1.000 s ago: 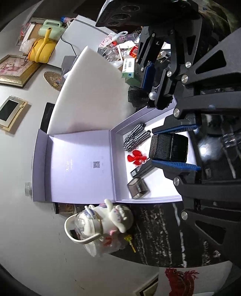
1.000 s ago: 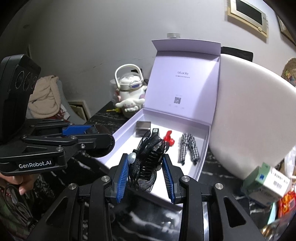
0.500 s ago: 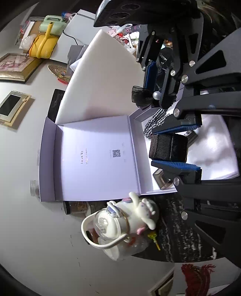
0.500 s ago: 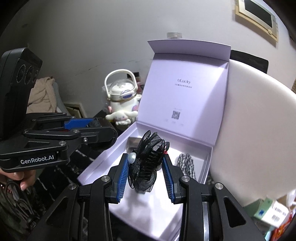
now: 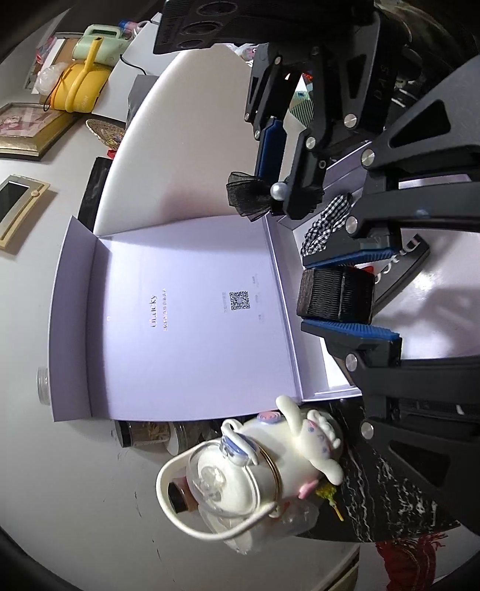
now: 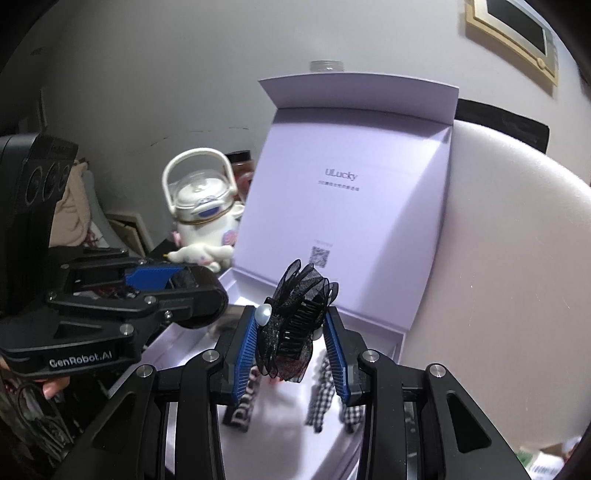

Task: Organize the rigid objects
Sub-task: 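Open the left gripper to drop the strap while the right releases the lace scrunchie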

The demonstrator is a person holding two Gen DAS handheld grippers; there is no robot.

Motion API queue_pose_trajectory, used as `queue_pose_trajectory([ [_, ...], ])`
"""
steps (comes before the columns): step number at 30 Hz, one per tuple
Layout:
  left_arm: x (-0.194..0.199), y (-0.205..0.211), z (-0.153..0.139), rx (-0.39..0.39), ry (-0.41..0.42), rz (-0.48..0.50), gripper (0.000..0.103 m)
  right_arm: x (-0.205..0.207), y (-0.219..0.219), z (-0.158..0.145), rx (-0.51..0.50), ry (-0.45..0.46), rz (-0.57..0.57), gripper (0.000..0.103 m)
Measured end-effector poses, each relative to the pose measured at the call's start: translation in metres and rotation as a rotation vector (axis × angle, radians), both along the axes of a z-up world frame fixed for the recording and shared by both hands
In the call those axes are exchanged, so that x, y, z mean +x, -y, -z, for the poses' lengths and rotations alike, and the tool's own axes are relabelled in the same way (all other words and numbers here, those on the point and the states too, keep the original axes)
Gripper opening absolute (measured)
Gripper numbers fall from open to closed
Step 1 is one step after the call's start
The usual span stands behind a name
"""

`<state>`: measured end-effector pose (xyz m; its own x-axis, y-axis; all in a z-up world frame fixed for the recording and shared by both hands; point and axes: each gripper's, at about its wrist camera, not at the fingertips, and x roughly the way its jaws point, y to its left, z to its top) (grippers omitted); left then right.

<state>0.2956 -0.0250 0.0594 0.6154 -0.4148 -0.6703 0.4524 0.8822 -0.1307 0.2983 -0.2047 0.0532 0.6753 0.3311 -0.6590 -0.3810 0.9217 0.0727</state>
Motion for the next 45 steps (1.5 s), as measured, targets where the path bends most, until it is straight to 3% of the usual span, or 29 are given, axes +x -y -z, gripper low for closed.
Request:
queue_pose_trajectory([
  [14, 0.034, 0.014, 0.032, 0.066, -0.049, 0.026, 0.027, 0.027, 0.006, 0.036, 0.002, -0.086, 0.027, 0.035],
  [23, 0.045, 0.033, 0.052, 0.125, -0.097, 0.055, 0.027, 0.034, 0.008, 0.058, -0.055, -0.135, 0.063, 0.035],
  [31, 0.062, 0.048, 0.068, 0.137, -0.157, 0.067, 0.027, 0.040, 0.007, 0.078, -0.090, -0.194, 0.085, 0.036],
  [45, 0.086, 0.077, 0.072, 0.132, -0.188, 0.070, 0.027, 0.053, 0.004, 0.084, -0.101, -0.229, 0.088, 0.036],
])
